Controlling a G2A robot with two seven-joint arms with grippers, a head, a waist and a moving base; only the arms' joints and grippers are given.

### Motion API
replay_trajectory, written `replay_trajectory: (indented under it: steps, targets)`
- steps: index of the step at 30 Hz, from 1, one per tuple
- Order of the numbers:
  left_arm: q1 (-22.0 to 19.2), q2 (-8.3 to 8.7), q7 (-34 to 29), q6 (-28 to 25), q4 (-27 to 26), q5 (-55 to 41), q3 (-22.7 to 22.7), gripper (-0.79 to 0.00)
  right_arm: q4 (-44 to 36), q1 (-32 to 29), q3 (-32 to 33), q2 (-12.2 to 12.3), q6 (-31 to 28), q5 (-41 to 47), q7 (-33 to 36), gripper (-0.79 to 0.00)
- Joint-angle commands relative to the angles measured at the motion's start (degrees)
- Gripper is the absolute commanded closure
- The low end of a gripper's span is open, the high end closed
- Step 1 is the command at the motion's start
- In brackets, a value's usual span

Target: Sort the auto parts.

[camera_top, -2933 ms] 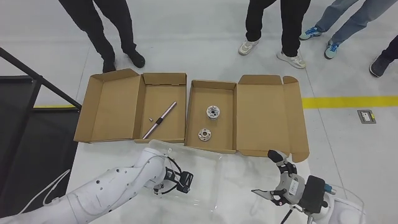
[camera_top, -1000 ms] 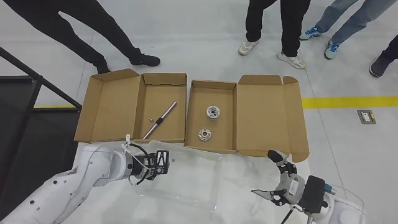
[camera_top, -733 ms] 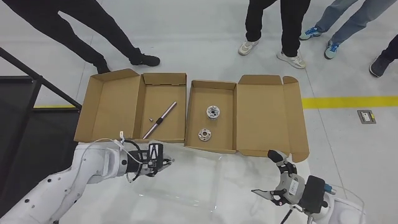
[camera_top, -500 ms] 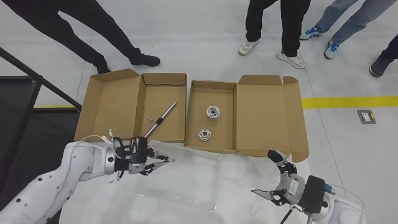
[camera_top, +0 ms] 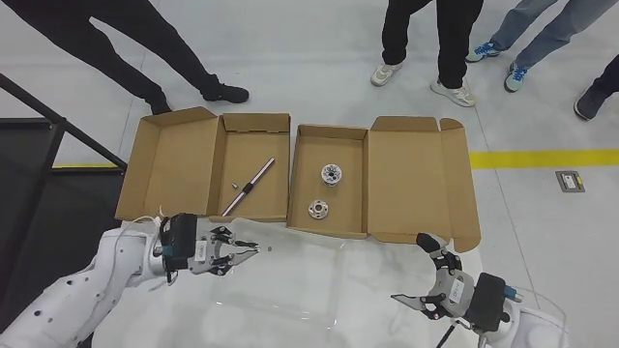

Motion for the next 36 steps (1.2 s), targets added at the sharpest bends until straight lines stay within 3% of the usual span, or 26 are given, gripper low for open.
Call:
replay_trajectory:
  steps: [1, 3, 5, 8, 10, 20, 23, 29, 36]
  targets:
    - [-1.1, 0.02, -1.8, -0.4, 2.7, 1.8, -0.4, 0.000, 0.0, 0.0, 0.0, 0.0, 0.0, 0.0, 0.0, -0.785]
    - [-1.5, -0.25, -6.5, 0.5, 3.8, 1.0, -1.0, 0.000, 0.0, 0.0, 0.0, 0.0, 0.0, 0.0, 0.0, -0.785]
    - [-1.8, -0.59, -16.0, 3.9, 4.6, -1.8, -2.0, 0.000, 0.0, 0.0, 0.0, 0.0, 0.0, 0.0, 0.0, -0.785]
    - [-1.5, -1.33, -31.7, 9.6, 1.3, -9.1, -3.3, 0.000, 0.0, 0.0, 0.0, 0.0, 0.0, 0.0, 0.0, -0.785]
    - [-1.3, -1.64, -36.9, 11.0, -0.9, -13.5, -4.1, 0.000, 0.0, 0.0, 0.0, 0.0, 0.0, 0.0, 0.0, -0.785]
    - [-1.3, -1.70, -38.1, 11.1, -1.4, -14.6, -4.4, 0.000, 0.0, 0.0, 0.0, 0.0, 0.0, 0.0, 0.0, -0.785]
    - [-0.9, -2.20, -41.6, 13.8, -1.1, -15.6, -4.5, 0.000, 0.0, 0.0, 0.0, 0.0, 0.0, 0.0, 0.0, -0.785]
    - [-5.5, -4.76, -49.1, 11.8, 3.1, -20.8, -3.4, 0.000, 0.0, 0.0, 0.0, 0.0, 0.0, 0.0, 0.0, -0.785]
    - [-13.4, -9.55, -57.0, 7.4, 10.2, -23.2, 1.5, 0.000, 0.0, 0.0, 0.0, 0.0, 0.0, 0.0, 0.0, -0.785]
